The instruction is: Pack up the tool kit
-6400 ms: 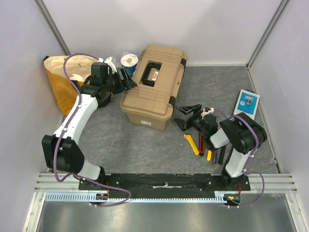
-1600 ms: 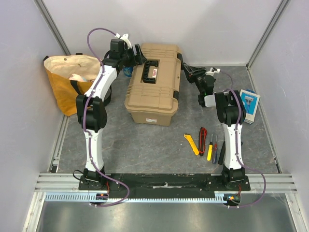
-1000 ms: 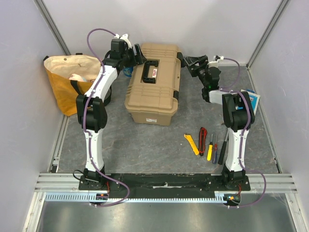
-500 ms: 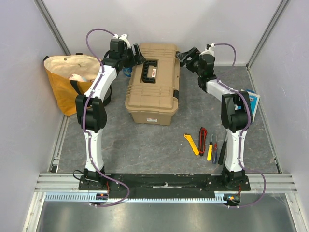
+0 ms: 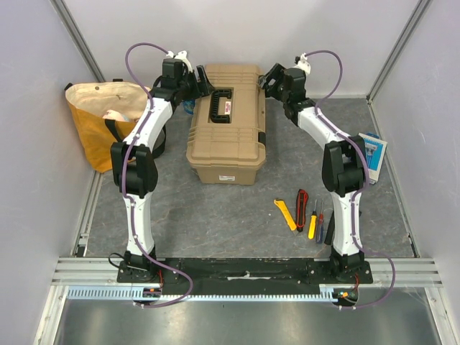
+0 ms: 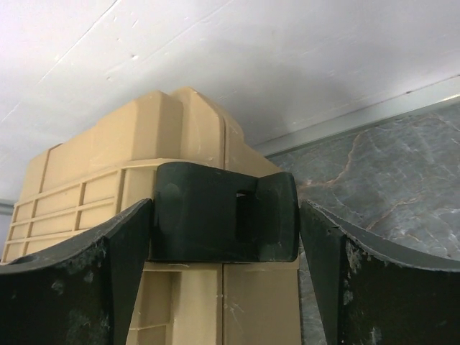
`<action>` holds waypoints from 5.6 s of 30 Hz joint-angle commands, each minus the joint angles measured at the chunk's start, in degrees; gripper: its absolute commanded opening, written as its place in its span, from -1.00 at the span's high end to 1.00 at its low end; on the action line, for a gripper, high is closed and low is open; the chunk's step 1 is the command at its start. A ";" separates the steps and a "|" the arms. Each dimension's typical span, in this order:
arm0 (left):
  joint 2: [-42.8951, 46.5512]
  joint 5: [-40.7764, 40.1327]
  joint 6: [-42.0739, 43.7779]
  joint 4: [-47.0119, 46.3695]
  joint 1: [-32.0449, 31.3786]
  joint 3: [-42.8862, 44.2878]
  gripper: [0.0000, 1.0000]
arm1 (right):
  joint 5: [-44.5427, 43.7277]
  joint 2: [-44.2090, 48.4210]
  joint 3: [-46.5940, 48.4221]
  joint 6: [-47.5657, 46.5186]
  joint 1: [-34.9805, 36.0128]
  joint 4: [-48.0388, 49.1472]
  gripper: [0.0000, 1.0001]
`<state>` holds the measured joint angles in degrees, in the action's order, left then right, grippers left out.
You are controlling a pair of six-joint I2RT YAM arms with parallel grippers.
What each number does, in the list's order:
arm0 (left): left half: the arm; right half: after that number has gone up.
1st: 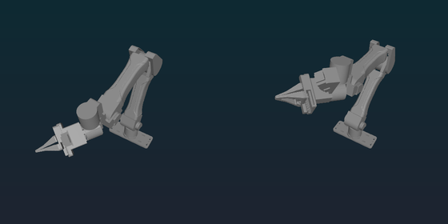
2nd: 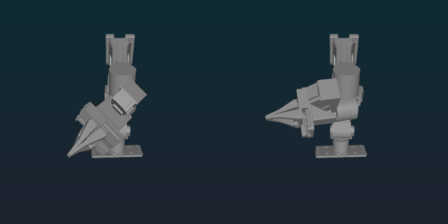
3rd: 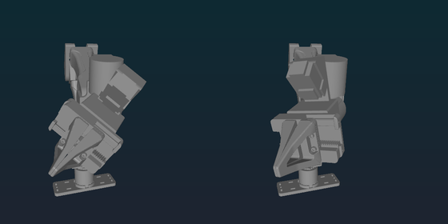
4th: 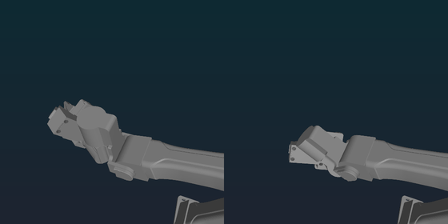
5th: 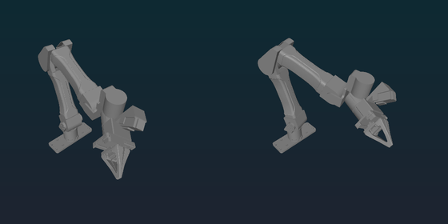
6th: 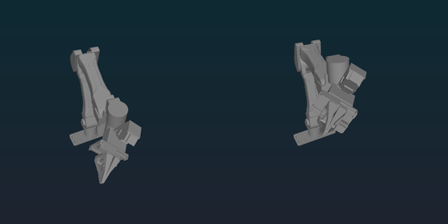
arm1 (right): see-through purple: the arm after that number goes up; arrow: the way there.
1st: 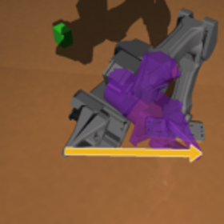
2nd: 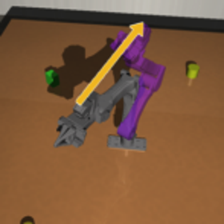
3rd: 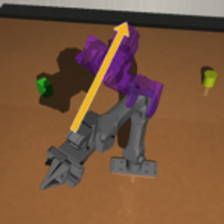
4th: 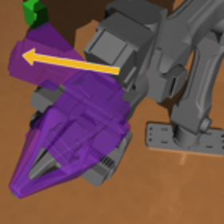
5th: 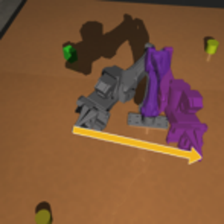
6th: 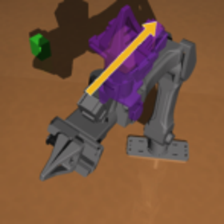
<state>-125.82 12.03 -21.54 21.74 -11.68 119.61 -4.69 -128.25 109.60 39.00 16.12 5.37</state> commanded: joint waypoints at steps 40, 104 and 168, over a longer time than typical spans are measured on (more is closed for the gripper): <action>35.09 5.19 -2.71 9.47 -0.71 -34.15 -0.81 | 36.24 46.58 -59.66 14.69 -8.65 14.14 -0.93; 44.17 13.19 -9.75 2.26 -7.30 -52.02 -0.50 | 17.51 20.57 -83.33 70.00 -2.32 95.44 -0.86; 43.90 2.04 -6.15 7.53 -7.30 -49.74 -0.51 | 22.36 54.15 -65.06 15.69 -0.92 21.05 -0.96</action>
<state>-81.52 16.99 -31.46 23.99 -17.87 69.43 13.98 -79.72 37.34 67.20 12.64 37.82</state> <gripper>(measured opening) 0.758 0.950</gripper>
